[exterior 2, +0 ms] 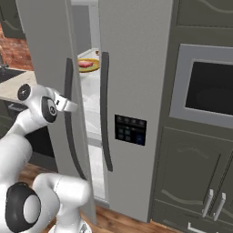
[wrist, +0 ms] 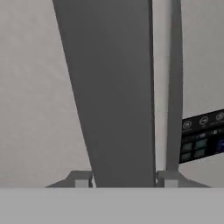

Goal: Retrieve the steak from the fridge and place it on the saucepan with marinade on the stove.

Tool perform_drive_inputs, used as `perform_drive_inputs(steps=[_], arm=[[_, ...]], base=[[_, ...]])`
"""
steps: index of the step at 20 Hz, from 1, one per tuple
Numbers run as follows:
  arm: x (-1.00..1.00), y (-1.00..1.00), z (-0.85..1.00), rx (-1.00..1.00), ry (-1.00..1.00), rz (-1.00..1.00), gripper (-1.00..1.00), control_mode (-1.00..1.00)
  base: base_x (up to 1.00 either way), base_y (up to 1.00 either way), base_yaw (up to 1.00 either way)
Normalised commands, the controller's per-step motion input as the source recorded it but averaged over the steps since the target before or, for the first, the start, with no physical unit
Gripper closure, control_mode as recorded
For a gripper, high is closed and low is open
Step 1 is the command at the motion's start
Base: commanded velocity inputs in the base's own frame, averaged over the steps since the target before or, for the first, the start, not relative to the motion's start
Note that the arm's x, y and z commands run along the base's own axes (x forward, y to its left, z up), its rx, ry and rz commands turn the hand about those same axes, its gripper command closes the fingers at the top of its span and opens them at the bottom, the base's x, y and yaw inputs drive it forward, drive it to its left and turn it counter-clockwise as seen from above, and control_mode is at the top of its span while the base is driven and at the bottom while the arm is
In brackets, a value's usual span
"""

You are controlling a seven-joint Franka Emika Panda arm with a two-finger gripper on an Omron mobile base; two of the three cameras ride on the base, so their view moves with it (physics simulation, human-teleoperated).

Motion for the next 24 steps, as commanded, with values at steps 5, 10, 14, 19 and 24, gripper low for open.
perform_drive_inputs(steps=[5,10,14,19,24], arm=[[-0.18,0.82,0.00,-0.02,0.28,0.03,1.00,-1.00],[-0.22,0.86,-0.31,-0.06,0.14,0.03,1.00,-1.00],[-0.28,0.63,-0.76,-0.11,-0.04,0.09,1.00,-1.00],[-0.73,0.41,-0.73,-0.10,-0.10,0.13,1.00,-1.00],[-1.00,-0.01,-0.23,-0.03,-0.17,0.10,1.00,-1.00]], base=[[0.00,0.00,0.00],[0.00,0.00,0.00],[0.00,0.00,0.00],[0.00,0.00,0.00],[0.00,0.00,0.00]])
